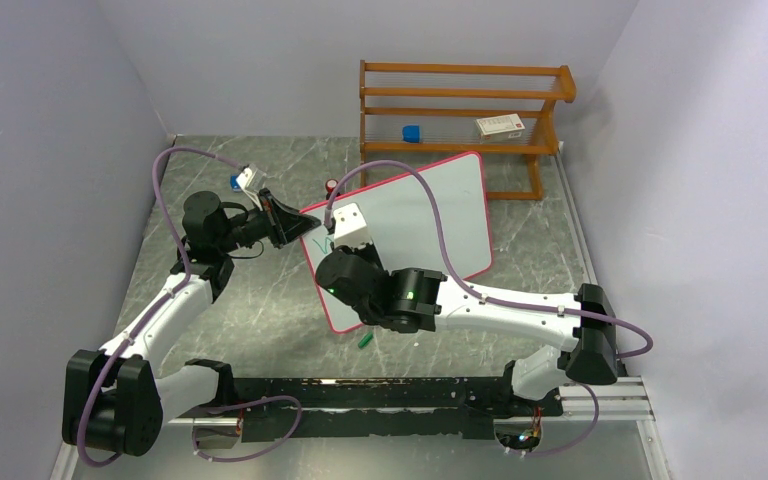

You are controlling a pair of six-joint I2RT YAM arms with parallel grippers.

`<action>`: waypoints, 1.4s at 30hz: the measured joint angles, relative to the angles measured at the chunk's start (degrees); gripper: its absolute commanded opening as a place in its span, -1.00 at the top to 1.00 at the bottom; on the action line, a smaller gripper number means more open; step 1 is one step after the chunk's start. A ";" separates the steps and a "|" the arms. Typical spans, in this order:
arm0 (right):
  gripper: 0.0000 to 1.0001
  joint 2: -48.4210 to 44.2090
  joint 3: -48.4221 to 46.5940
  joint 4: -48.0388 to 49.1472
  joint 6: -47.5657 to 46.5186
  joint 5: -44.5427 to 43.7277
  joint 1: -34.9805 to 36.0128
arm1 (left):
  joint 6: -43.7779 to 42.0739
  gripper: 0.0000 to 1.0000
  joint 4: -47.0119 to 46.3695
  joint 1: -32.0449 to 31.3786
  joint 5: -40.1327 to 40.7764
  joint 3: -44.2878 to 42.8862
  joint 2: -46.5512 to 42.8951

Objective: Write a sentence on the whiteboard

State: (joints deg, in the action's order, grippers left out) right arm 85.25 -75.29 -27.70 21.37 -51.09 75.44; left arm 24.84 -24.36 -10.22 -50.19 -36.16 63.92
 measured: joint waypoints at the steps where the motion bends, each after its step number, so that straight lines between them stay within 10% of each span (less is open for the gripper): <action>1: 1.00 0.00 0.00 0.28 -0.17 0.20 0.00 | 0.00 0.90 0.02 0.00 0.00 0.00 0.00; 42: 1.00 -0.20 1.51 -2.71 0.55 4.39 0.07 | -0.07 0.90 0.37 0.00 0.66 0.00 0.35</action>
State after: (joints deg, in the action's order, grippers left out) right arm 85.06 -73.78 -30.41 21.91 -46.70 75.50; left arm 24.77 -23.99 -10.22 -49.54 -36.16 64.27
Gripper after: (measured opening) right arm 0.141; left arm 0.091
